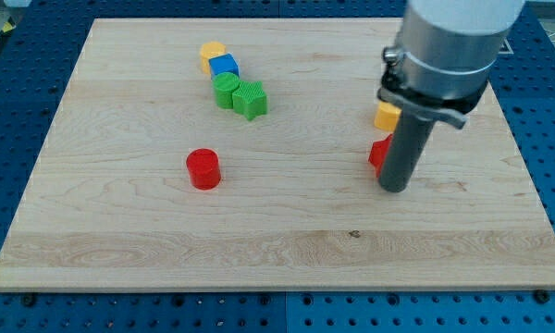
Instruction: Move the red star along with yellow heart a bit up
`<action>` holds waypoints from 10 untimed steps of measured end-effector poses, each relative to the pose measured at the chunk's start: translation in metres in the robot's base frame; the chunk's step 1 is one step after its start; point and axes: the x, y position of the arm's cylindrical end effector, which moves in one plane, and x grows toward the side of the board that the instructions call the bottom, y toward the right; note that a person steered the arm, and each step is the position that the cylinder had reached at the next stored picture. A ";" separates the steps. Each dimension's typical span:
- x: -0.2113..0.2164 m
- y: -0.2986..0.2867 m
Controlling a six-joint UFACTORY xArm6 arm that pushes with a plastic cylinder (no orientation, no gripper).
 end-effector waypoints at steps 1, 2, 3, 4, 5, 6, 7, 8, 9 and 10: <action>0.002 0.005; 0.027 0.016; 0.026 0.043; -0.004 0.045; -0.037 0.045; -0.049 0.042; -0.027 0.042; -0.001 0.030; 0.000 0.006; -0.039 0.001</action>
